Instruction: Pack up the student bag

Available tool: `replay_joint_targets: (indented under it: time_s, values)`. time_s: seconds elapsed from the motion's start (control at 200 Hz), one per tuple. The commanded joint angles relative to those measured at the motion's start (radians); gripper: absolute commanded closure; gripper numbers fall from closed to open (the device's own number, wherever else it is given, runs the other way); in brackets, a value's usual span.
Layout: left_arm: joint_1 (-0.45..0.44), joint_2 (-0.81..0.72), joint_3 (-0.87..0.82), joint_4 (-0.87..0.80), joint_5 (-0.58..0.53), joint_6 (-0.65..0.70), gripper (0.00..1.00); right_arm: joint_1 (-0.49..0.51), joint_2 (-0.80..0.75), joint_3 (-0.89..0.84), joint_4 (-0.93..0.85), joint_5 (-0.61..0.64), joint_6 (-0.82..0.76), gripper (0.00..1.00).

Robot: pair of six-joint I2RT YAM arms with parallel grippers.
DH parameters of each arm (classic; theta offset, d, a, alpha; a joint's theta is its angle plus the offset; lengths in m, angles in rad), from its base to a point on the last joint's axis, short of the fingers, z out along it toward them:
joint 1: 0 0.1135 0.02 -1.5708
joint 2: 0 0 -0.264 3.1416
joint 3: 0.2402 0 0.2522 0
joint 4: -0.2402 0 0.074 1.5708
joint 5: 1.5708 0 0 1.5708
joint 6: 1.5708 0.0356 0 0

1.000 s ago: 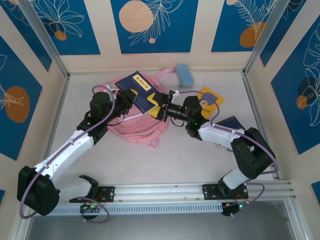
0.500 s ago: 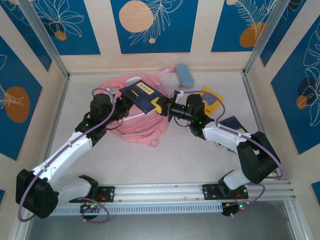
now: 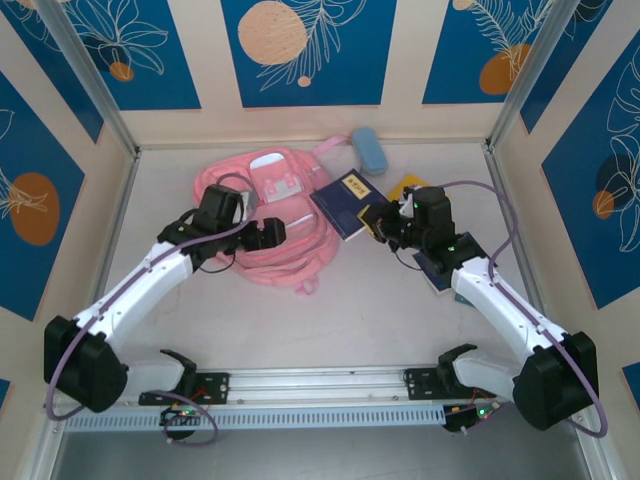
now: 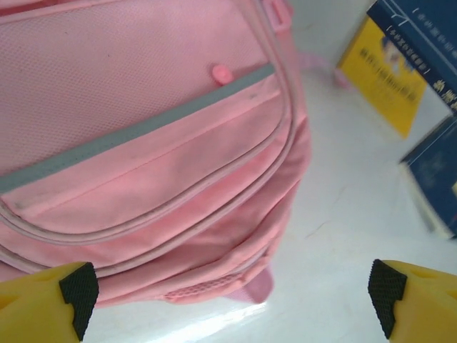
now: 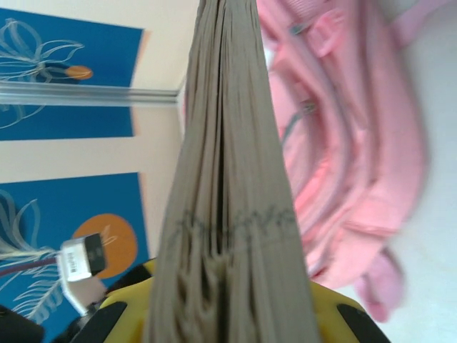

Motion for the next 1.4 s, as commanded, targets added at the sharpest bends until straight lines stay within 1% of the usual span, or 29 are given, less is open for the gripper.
replay_joint_targets:
  time_s: [0.0, 0.065, 0.205, 0.35, 0.43, 0.53, 0.685, 0.88, 0.94, 0.98, 1.025, 1.07, 1.16, 1.305, 1.39]
  values:
    - [-0.009, 0.071, 0.069, -0.137, -0.03, 0.232, 0.02, -0.044, -0.039, 0.019, -0.126, 0.012, -0.133, 1.0]
    - [-0.019, 0.125, 0.107, -0.152, -0.057, 0.295, 0.03, -0.057, -0.063, 0.0, -0.14, 0.019, -0.148, 1.0]
    - [-0.051, 0.264, 0.21, -0.216, -0.15, 0.406, 0.11, -0.084, -0.095, -0.028, -0.155, 0.02, -0.161, 1.0]
    - [-0.072, 0.394, 0.286, -0.239, -0.155, 0.493, 0.2, -0.122, -0.071, -0.027, -0.16, -0.024, -0.176, 1.0]
    - [-0.086, 0.458, 0.331, -0.258, -0.16, 0.523, 0.24, -0.133, -0.064, -0.035, -0.15, -0.036, -0.172, 1.0]
    - [-0.105, 0.525, 0.374, -0.264, -0.171, 0.559, 0.27, -0.14, -0.063, -0.047, -0.137, -0.047, -0.163, 1.0]
    - [-0.116, 0.618, 0.448, -0.296, -0.229, 0.583, 0.32, -0.154, -0.054, -0.051, -0.137, -0.068, -0.167, 1.0]
    - [-0.142, 0.674, 0.483, -0.297, -0.285, 0.644, 0.34, -0.16, -0.048, -0.062, -0.136, -0.076, -0.159, 1.0]
    - [-0.147, 0.688, 0.495, -0.306, -0.31, 0.657, 0.36, -0.161, -0.043, -0.063, -0.137, -0.079, -0.157, 1.0]
    - [-0.149, 0.694, 0.503, -0.31, -0.329, 0.663, 0.4, -0.163, -0.042, -0.064, -0.136, -0.083, -0.156, 1.0]
    - [-0.151, 0.698, 0.513, -0.314, -0.347, 0.664, 0.48, -0.163, -0.041, -0.064, -0.136, -0.083, -0.156, 1.0]
    - [-0.153, 0.696, 0.524, -0.32, -0.355, 0.664, 0.53, -0.163, -0.041, -0.062, -0.137, -0.085, -0.156, 1.0]
    - [-0.154, 0.681, 0.535, -0.319, -0.348, 0.672, 0.61, -0.164, -0.045, -0.062, -0.144, -0.083, -0.156, 1.0]
    - [-0.155, 0.637, 0.534, -0.302, -0.345, 0.674, 0.81, -0.164, -0.06, -0.064, -0.162, -0.073, -0.157, 1.0]
    - [-0.158, 0.594, 0.526, -0.285, -0.349, 0.668, 0.88, -0.165, -0.072, -0.067, -0.173, -0.069, -0.159, 1.0]
